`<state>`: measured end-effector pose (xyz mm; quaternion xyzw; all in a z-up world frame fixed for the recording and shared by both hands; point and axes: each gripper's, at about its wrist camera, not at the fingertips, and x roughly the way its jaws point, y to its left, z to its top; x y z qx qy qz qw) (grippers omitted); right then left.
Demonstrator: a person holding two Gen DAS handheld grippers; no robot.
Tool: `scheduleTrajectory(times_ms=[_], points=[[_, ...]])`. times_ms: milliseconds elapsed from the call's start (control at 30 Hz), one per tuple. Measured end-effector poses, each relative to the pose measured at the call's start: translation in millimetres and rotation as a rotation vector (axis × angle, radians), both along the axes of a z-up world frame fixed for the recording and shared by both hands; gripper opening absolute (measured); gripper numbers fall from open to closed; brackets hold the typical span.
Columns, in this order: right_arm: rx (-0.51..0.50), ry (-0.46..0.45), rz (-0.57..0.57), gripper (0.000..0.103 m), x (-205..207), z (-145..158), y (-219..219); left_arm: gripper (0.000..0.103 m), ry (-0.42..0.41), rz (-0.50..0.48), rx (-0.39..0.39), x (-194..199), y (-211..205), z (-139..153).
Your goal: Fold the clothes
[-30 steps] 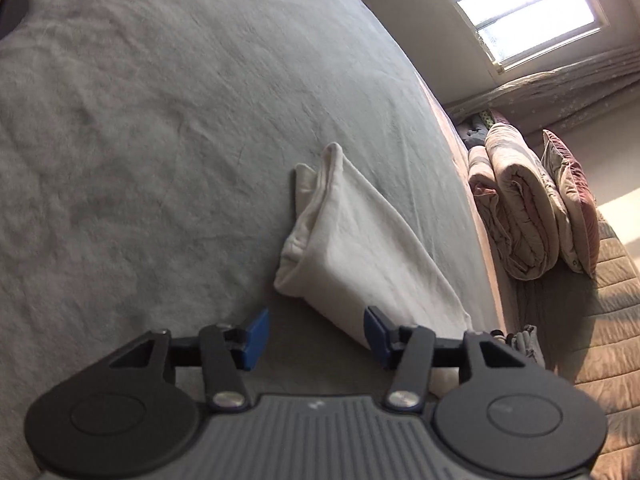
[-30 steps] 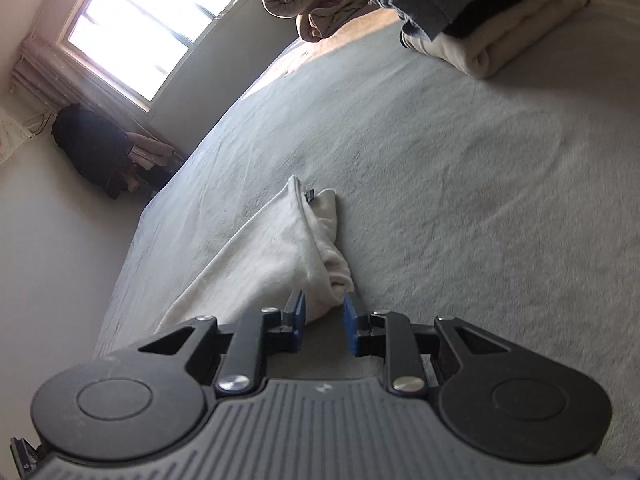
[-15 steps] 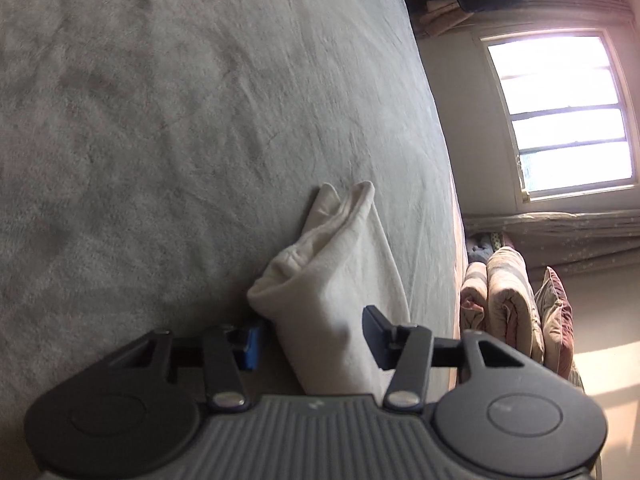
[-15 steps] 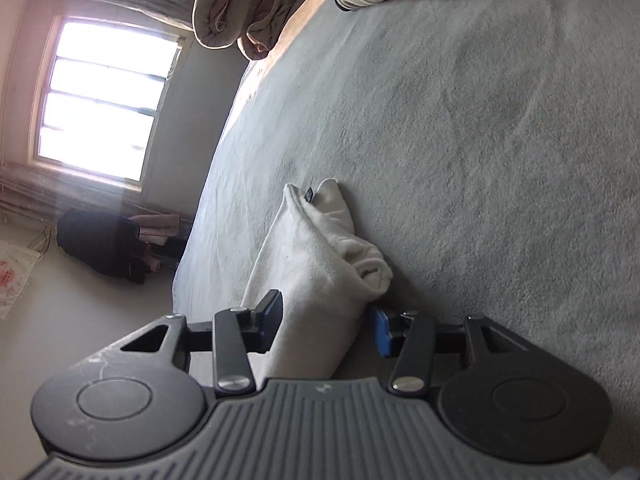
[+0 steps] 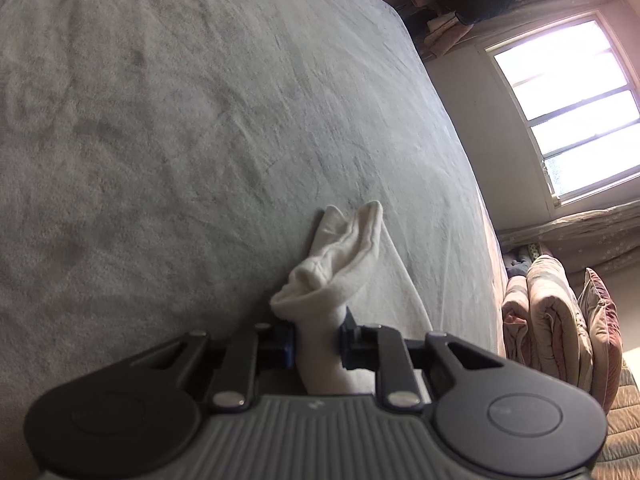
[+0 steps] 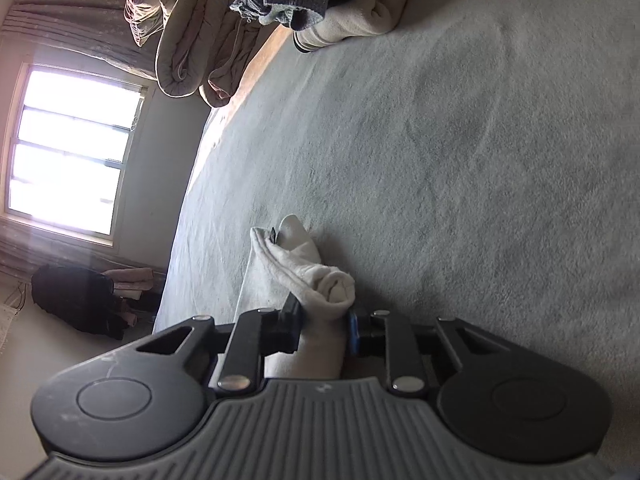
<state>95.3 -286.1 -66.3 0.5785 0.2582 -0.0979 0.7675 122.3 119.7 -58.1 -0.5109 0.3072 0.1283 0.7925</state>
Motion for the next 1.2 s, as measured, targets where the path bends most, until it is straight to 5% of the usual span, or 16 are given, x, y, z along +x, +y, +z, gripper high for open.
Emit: scheduleTrajectory(times_ms=[467,700,967,1200], points=[[0.004,-0.008,0.069,0.026,-74,0,-2,0.021,0.014,-0.112,0.004,-71,26,0],[0.025,-0.016,0.084,0.028,-87,-10,-15,0.026,-0.029,-0.247,-0.018,-75,47,-18],[-0.234,-0.068,0.111,0.034,-101,18,-37,0.033,-0.019,-0.284,0.132,-79,55,10],[-0.505,-0.143,0.247,0.034,-77,39,2,0.025,-0.219,-0.333,0.338,-59,31,42]])
